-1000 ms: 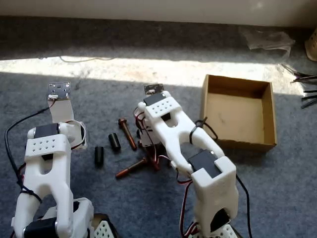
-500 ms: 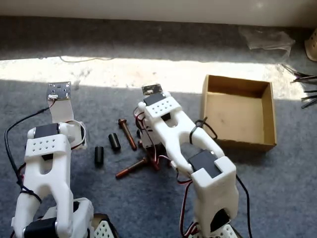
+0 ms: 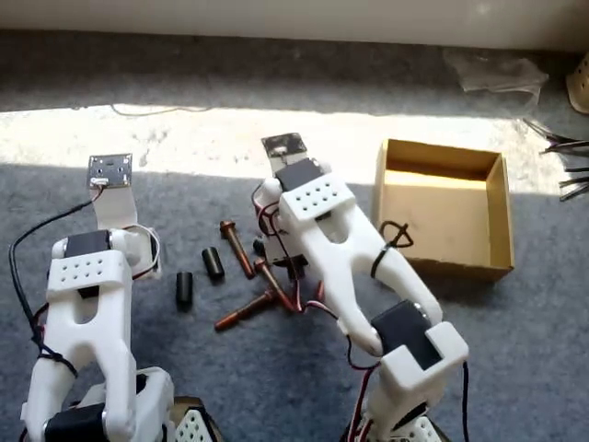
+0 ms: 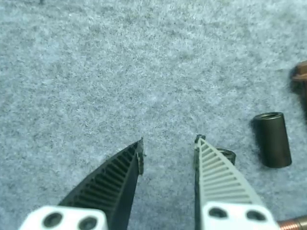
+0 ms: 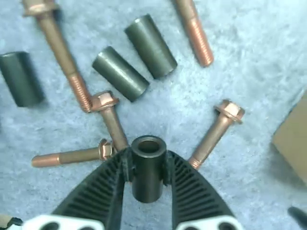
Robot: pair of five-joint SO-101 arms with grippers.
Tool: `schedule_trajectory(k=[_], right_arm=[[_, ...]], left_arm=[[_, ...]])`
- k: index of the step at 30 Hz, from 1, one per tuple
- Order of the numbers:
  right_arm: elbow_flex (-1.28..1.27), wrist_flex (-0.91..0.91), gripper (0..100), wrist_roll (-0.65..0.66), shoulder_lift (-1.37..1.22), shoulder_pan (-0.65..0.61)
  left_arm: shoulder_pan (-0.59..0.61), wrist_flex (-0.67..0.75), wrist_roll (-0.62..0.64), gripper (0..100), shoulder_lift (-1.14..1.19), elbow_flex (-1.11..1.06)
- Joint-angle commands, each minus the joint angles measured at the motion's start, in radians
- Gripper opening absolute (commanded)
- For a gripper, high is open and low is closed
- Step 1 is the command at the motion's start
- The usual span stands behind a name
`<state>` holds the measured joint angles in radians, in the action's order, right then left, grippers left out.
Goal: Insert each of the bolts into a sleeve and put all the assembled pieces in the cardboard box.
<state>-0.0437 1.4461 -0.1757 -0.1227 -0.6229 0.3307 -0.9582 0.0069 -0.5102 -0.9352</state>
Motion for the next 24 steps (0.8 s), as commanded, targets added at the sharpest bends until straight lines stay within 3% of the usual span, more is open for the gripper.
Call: schedule_trajectory(k=[1, 6, 13, 19, 24], right_arm=[[0.056, 0.004, 0.4, 0.115, 0.142, 0.01], [0.018, 0.002, 0.4, 0.132, 0.156, 0.024], [0.016, 0.002, 0.4, 0.155, 0.16, 0.185], [0.018, 0.002, 0.4, 0.44, 0.162, 0.194], [0.018, 0.002, 0.4, 0.543, 0.22, 0.196]], left_arm=[[0.01, 0.014, 0.002, 17, -0.002, 0.008], [0.01, 0.012, 0.002, 17, -0.002, 0.007], [0.01, 0.015, 0.002, 17, -0.002, 0.007], [0.008, 0.014, 0.002, 17, -0.002, 0.007], [0.005, 0.012, 0.002, 17, -0.002, 0.007]])
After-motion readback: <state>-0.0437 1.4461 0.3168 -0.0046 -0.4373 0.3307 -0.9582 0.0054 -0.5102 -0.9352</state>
